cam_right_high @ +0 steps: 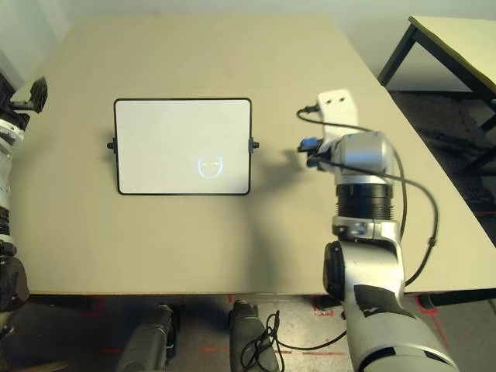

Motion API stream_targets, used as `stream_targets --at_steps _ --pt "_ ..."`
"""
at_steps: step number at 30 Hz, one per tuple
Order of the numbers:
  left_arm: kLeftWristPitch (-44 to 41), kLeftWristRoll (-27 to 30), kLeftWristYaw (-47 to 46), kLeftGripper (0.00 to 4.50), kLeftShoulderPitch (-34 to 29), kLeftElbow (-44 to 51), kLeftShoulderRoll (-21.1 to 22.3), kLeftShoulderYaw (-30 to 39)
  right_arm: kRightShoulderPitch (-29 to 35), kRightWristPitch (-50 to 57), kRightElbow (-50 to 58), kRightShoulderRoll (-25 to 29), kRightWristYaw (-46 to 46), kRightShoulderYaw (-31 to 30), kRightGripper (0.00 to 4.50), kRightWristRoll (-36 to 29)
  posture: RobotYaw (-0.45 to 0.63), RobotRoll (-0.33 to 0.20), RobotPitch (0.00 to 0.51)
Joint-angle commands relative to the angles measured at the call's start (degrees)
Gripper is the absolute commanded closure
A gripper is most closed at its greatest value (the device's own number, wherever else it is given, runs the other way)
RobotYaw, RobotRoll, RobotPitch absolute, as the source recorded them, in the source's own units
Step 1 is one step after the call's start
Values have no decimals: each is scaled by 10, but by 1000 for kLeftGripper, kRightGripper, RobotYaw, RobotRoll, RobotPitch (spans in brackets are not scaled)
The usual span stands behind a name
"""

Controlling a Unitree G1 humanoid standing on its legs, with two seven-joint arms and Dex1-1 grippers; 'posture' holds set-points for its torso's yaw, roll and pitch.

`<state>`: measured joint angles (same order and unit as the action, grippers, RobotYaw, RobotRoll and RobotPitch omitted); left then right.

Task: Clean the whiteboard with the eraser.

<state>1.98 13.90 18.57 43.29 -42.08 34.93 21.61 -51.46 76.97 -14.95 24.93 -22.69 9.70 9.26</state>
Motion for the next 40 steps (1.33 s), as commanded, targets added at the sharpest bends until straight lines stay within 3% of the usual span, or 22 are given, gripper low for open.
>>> stream_targets --at_steps 1,8,18,20,22,24,29,34,40 --pt "2 -2 24 0 -21 -19 4 -6 10 24 18 -3 12 -3 3954 -23 -25 0 158" --pt "-13 2 35 0 -40 -10 -6 -10 8 31 6 -6 29 -4 3954 -55 -12 0 167" --pt "-36 2 47 0 -30 10 -17 -27 9 -21 -19 29 31 -2 696 -91 -26 0 189" --pt "-34 1 47 0 -22 14 -22 -32 9 -76 -19 32 38 26 63 -104 -31 0 194" --pt "-29 0 44 0 -15 19 -28 -35 9 -158 -26 32 49 59 9 -117 -34 0 198" --pt "-15 -2 33 0 -4 12 -33 -32 30 -329 -52 37 59 86 9 -123 -43 0 203" --pt "27 -16 -4 0 13 -29 -43 -31 94 -624 -164 43 87 142 9 -144 -45 0 217" --pt "65 -22 -35 0 21 -79 -43 -27 113 -756 -273 50 120 169 9 -162 -56 0 222" --pt "90 -24 -63 0 25 -136 -38 -19 134 -807 -354 63 134 179 9 -183 -58 0 211"
